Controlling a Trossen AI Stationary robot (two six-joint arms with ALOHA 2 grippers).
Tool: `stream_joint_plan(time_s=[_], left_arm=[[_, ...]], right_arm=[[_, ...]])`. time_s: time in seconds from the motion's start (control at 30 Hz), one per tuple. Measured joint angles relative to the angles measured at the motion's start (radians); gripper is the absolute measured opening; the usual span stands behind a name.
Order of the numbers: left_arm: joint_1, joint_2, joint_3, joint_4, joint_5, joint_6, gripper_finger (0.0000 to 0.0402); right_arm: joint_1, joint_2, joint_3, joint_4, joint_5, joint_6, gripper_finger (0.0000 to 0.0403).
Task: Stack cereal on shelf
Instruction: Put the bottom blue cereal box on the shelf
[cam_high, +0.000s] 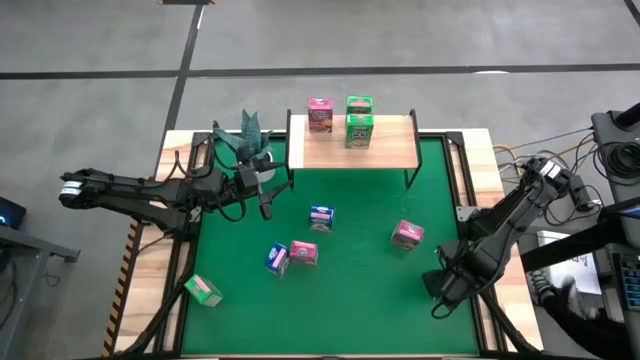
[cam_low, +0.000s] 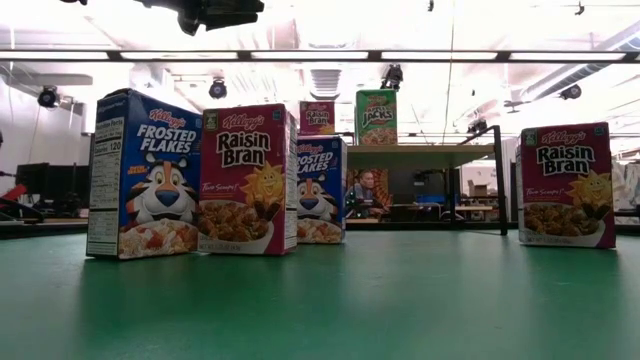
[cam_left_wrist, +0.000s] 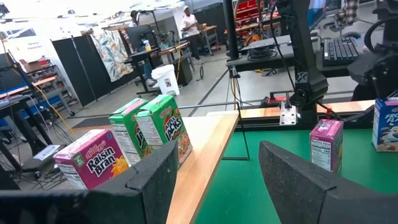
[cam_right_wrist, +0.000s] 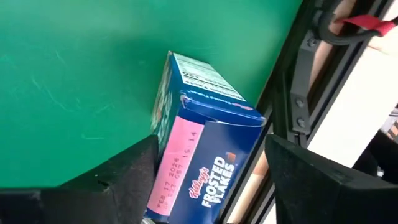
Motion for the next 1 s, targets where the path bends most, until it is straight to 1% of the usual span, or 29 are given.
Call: stream_joint_plan(time_s=[0.13, 0.3, 0.43, 0.63, 0.77, 1.0], left_arm=[[0.000, 0.000, 0.000, 0.000, 0.000, 0.000, 0.0207], [0.000, 0.000, 0.000, 0.000, 0.000, 0.000, 0.0207], [0.000, 0.000, 0.000, 0.000, 0.000, 0.000, 0.0207], [0.000, 0.000, 0.000, 0.000, 0.000, 0.000, 0.0207], [0.000, 0.000, 0.000, 0.000, 0.000, 0.000, 0.0207], [0.000, 0.000, 0.000, 0.000, 0.000, 0.000, 0.0207]], right_arm=[[0.000, 0.000, -0.013, 0.039, 0.023, -0.003, 0.0256], [0.000, 0.000, -0.018, 0.058, 0.026, -0.004, 0.0220], [0.000, 0.000, -0.008, 0.060, 0.027, -0.005, 0.0203], [0.000, -0.002, -0.006, 0.061, 0.025, -0.006, 0.0196], [-0.001, -0.036, -0.006, 0.085, 0.016, -0.006, 0.0196], [-0.001, -0.154, -0.005, 0.272, 0.017, -0.017, 0.0196]])
